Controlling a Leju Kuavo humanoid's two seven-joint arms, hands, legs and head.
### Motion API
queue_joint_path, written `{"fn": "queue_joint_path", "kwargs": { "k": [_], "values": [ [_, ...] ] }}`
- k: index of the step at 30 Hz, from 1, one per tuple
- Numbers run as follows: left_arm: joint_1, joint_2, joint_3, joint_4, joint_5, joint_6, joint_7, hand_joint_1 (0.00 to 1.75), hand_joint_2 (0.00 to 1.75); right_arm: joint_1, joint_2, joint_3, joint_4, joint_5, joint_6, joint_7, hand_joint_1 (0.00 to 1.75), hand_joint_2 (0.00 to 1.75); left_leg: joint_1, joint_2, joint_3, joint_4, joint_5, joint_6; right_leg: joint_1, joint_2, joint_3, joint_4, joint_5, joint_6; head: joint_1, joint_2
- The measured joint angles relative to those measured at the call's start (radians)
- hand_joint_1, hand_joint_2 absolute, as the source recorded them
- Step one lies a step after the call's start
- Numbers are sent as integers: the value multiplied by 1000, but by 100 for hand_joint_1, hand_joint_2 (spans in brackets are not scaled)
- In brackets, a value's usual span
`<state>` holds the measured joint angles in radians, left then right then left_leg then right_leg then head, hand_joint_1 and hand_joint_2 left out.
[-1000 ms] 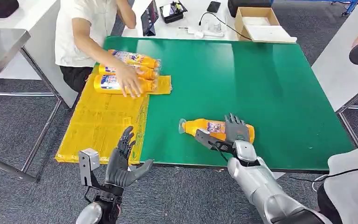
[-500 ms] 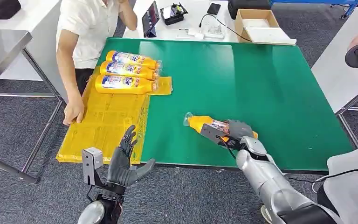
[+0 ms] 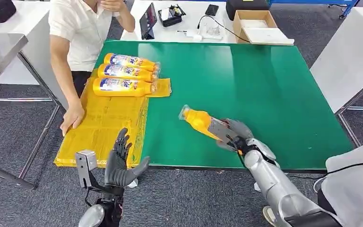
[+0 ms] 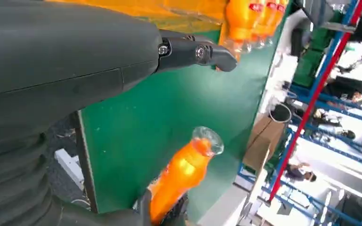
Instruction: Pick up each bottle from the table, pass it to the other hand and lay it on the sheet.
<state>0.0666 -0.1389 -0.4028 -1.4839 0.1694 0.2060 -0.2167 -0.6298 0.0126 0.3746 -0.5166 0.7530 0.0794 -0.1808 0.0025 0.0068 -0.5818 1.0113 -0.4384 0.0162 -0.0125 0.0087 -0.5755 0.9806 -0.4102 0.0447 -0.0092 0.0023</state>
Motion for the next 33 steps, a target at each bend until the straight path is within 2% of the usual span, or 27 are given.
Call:
{"fn": "queue_joint_path", "kwargs": {
  "k": [9,13,15,19,23,33],
  "values": [
    [3,0,0,0,8,3,0,0,175,30,4,0,-52,-14,4,0,175,175,2,0,-1,0,1,0,1,0,0,0,0,0,0,0],
    [8,1,0,0,37,14,15,0,175,53,6,2,-95,-121,29,-87,175,175,2,0,-2,0,1,0,1,0,0,0,0,0,1,0],
    [22,3,-2,0,56,26,8,0,175,108,14,17,-193,-229,53,-122,175,175,2,0,-4,0,1,0,1,0,-2,0,0,0,0,0],
    [42,6,-9,-10,84,23,-22,0,175,217,27,87,-418,-334,7,-104,175,175,2,-5,-13,0,2,-1,1,-3,-10,1,0,0,0,0],
    [39,13,-45,-24,78,-24,-31,0,175,252,37,166,-518,-341,-34,-121,175,175,2,-6,-17,0,3,-1,1,-3,-14,2,0,0,0,0],
    [32,14,-81,-25,67,-13,-20,0,175,308,83,290,-537,-321,-84,-170,175,175,2,-7,-21,0,3,-1,1,-4,-18,1,0,0,0,0]
  ]
}}
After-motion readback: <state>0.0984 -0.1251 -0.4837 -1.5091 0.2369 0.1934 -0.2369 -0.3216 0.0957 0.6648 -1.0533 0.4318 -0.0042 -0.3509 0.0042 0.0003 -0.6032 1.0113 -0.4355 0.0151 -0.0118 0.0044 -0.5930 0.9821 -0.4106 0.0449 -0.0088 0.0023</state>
